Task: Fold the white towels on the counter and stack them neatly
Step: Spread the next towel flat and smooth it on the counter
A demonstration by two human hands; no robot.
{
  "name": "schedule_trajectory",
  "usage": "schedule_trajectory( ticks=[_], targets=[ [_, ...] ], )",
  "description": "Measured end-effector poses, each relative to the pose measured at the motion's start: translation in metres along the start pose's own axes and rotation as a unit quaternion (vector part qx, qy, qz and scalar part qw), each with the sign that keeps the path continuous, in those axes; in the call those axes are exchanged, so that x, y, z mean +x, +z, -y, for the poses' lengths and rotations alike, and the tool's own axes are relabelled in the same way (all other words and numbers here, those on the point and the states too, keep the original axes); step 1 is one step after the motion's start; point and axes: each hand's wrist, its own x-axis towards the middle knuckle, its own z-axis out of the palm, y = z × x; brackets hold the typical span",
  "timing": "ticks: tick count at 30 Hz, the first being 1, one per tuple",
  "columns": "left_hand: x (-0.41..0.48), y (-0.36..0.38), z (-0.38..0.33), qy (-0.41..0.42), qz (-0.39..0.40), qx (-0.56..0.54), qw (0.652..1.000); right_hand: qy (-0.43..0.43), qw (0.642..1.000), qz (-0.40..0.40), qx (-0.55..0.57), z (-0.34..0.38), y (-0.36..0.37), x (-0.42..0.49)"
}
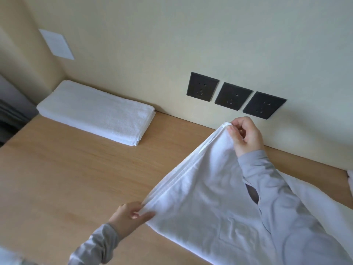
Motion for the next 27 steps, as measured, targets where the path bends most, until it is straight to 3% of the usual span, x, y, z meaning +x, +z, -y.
schedule_trajectory(
  ticks=[5,10,15,20,23,27],
  targets=[
    [-0.004,-0.011,-0.027,0.093,-0.1,0.013,0.991,-0.031,0.999,-0.028,0.0,0.011,-0.032,0.005],
    [-0.011,-0.04,-0.097,0.208,-0.201,0.071,0.955,-0.06,0.992,-0.112,0.026,0.036,-0.092,0.022],
    [-0.033,-0.078,-0.219,0.34,-0.273,0.163,0.885,-0.09,0.971,-0.213,0.066,0.081,-0.17,0.041],
    [-0.07,-0.108,-0.348,0.475,-0.34,0.244,0.774,-0.126,0.949,-0.268,0.112,0.128,-0.253,0.052],
    [-0.09,-0.129,-0.415,0.488,-0.38,0.296,0.728,-0.15,0.937,-0.284,0.136,0.157,-0.292,0.054],
    [-0.132,-0.149,-0.495,0.468,-0.444,0.306,0.7,-0.168,0.919,-0.296,0.199,0.204,-0.335,0.055]
  ],
)
